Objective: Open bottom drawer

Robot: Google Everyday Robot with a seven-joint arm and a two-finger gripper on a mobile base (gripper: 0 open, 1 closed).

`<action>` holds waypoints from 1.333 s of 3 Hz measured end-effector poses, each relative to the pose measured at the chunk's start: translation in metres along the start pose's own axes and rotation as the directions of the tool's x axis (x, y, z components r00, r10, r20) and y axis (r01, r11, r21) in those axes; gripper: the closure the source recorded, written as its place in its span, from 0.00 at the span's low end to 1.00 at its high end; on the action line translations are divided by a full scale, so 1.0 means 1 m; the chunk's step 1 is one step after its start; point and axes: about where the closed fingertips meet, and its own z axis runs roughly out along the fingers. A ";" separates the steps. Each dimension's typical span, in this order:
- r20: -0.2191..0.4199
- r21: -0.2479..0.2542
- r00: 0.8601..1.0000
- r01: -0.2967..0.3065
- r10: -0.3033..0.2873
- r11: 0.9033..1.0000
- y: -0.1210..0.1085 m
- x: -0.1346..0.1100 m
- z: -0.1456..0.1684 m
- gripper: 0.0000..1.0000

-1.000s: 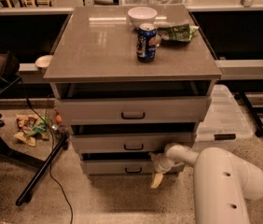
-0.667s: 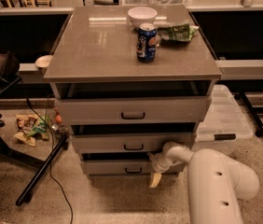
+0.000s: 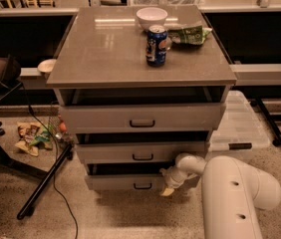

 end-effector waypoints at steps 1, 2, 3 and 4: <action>0.000 0.000 1.000 0.000 0.000 1.000 0.000 -0.003 -0.007 0.72; 0.000 0.000 1.000 0.000 0.000 1.000 -0.002 -0.006 -0.013 0.95; 0.000 0.000 1.000 0.000 0.000 1.000 -0.002 -0.006 -0.013 0.91; 0.000 0.000 1.000 0.000 0.000 1.000 -0.002 -0.006 -0.013 0.68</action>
Offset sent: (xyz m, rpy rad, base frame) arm -0.1095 -0.0255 0.0435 -0.1175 0.1074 -0.0966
